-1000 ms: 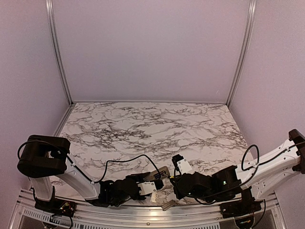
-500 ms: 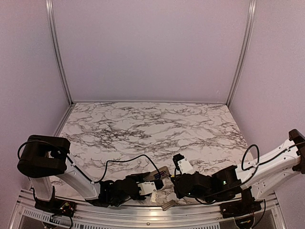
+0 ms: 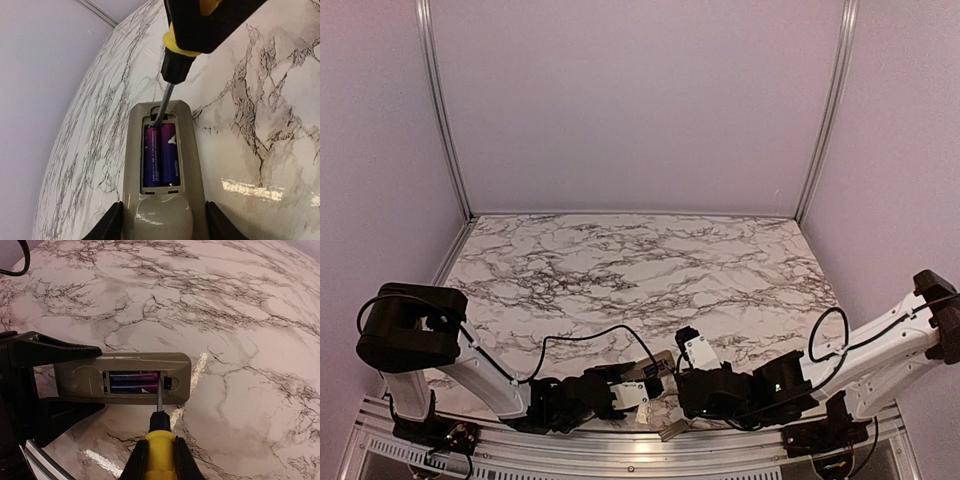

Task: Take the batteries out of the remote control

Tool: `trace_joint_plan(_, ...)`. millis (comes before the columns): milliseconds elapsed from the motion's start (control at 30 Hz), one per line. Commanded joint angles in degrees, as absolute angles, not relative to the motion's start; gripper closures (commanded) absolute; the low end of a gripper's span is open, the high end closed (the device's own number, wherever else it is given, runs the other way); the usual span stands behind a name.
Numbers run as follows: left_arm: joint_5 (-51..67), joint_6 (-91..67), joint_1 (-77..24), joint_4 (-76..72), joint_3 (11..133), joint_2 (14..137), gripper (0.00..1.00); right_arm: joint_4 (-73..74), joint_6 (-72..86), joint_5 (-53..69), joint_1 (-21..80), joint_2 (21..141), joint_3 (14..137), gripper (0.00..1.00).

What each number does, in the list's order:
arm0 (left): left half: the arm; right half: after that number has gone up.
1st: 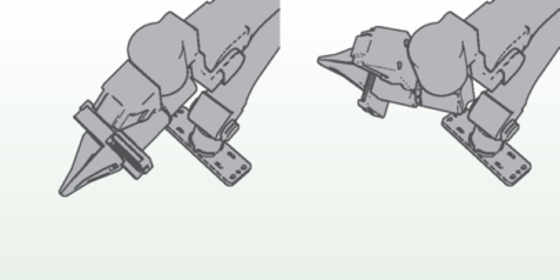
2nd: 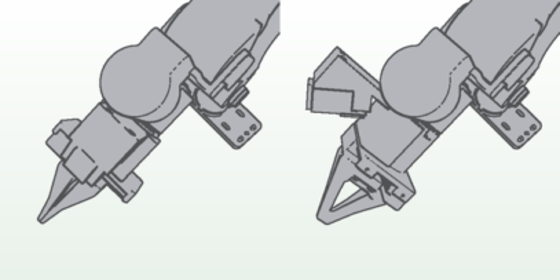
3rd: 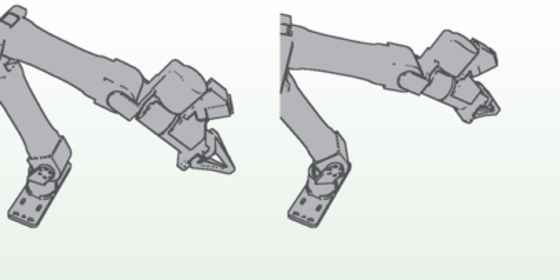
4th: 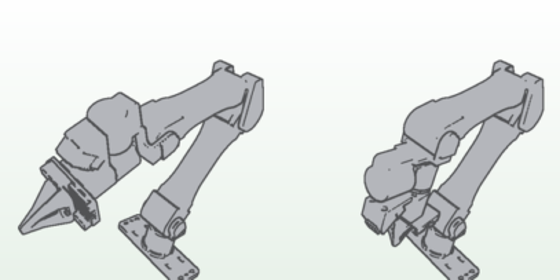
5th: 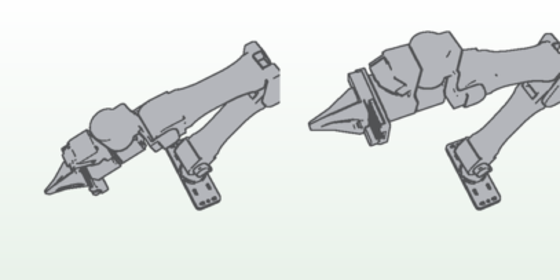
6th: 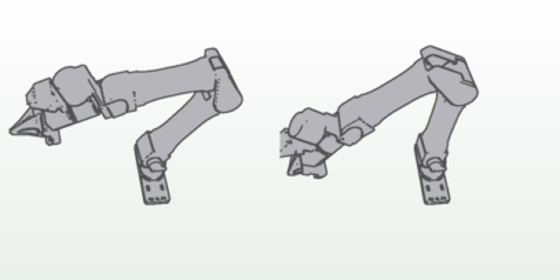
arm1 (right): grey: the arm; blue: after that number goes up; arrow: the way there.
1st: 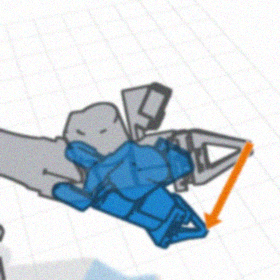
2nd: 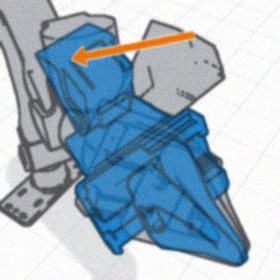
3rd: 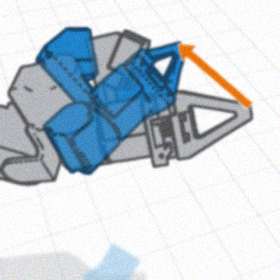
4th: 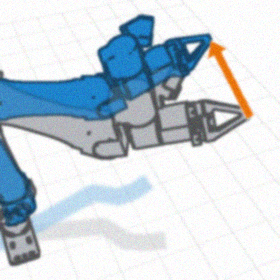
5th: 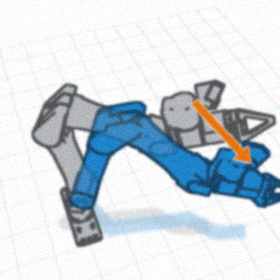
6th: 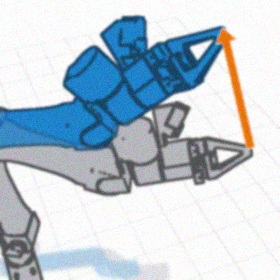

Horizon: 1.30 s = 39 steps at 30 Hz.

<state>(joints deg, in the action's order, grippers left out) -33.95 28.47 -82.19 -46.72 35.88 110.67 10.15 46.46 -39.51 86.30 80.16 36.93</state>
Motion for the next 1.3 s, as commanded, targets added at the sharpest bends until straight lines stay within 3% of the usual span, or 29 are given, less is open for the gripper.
trace_joint_plan(0, -33.31, 27.69, -82.72, -47.38, 37.34, 111.09, 1.00, 11.58, 47.83, -41.92, 86.66, 81.37, 38.84, 1.00)
trace_joint_plan(1267, -29.12, 26.75, -83.23, -46.75, 36.37, 108.83, 1.00, -15.70, 38.08, -25.47, 84.16, 68.38, 20.49, 1.00)
